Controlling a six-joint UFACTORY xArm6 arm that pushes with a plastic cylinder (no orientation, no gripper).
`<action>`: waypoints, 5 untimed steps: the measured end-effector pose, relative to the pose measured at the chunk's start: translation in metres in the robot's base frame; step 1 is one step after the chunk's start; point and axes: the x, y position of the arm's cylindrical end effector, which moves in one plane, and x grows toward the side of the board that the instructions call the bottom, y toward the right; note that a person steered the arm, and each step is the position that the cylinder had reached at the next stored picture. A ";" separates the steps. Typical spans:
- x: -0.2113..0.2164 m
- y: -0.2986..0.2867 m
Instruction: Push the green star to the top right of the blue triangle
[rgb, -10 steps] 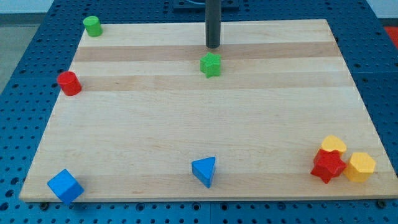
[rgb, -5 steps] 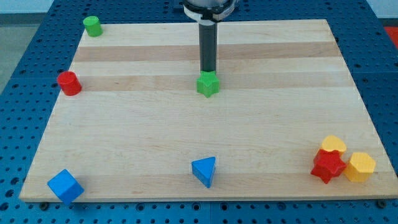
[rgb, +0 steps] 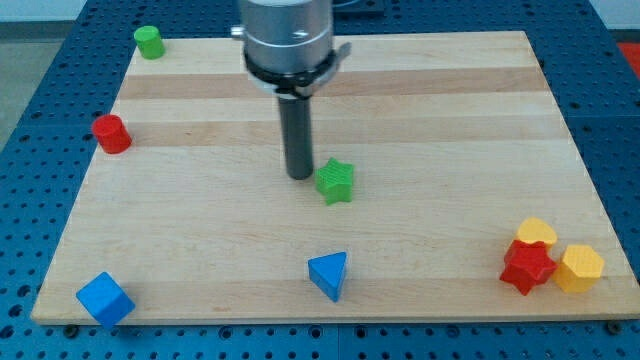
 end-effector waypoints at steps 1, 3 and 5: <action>0.000 -0.018; 0.020 0.002; 0.045 0.043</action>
